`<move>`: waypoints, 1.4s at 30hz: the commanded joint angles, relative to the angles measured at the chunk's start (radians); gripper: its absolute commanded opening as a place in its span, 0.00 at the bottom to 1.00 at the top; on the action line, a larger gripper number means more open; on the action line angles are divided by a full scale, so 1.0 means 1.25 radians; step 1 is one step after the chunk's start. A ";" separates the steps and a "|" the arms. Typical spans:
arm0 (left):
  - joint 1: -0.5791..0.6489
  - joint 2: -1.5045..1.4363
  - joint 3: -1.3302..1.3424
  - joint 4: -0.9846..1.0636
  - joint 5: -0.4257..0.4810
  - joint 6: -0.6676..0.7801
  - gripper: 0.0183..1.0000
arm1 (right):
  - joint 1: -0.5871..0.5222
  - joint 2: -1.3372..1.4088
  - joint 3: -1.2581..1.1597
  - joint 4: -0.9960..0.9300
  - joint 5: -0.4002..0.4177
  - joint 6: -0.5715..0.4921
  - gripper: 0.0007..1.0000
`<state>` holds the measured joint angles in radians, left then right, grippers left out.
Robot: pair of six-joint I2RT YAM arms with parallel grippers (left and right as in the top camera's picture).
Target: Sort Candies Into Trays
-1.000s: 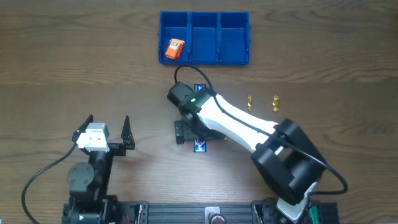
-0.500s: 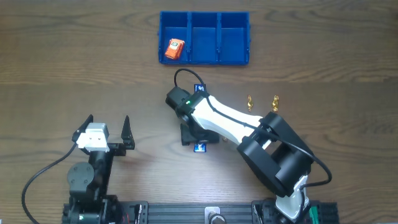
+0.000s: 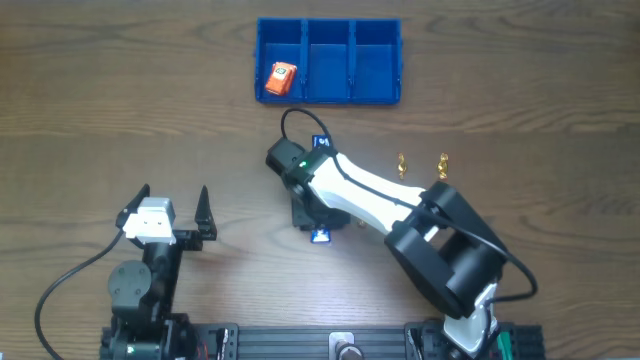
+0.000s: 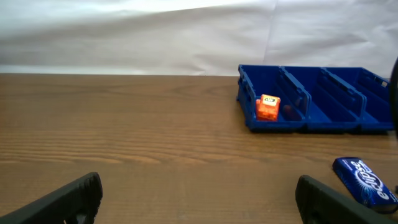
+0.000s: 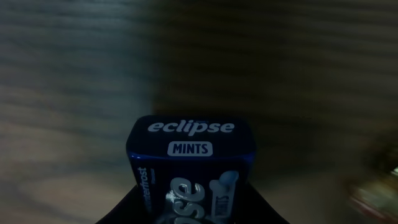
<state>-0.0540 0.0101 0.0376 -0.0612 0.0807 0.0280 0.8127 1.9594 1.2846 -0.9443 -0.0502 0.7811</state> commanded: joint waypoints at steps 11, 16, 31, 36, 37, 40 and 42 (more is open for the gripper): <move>0.003 -0.005 -0.025 -0.009 0.011 0.011 1.00 | -0.203 0.038 0.631 -0.062 0.312 -0.266 0.22; 0.003 -0.005 -0.025 -0.009 0.011 0.011 1.00 | -0.243 0.143 0.665 0.106 0.309 -0.327 0.22; 0.003 -0.005 -0.025 -0.009 0.011 0.011 1.00 | -0.261 0.234 0.665 0.211 0.297 -0.336 0.48; 0.003 -0.005 -0.025 -0.009 0.011 0.011 1.00 | -0.258 0.233 0.665 0.195 0.297 -0.336 0.78; 0.003 -0.005 -0.025 -0.009 0.011 0.011 1.00 | -0.253 0.229 0.665 0.177 0.297 -0.336 0.79; 0.003 -0.005 -0.025 -0.009 0.011 0.011 1.00 | -0.227 0.190 0.665 0.082 0.295 -0.291 0.83; 0.003 -0.005 -0.025 -0.009 0.011 0.011 1.00 | -0.201 0.150 0.665 -0.010 0.271 -0.250 0.84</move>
<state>-0.0540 0.0101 0.0376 -0.0612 0.0803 0.0307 0.5201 2.2269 2.1017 -0.9039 0.3069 0.4007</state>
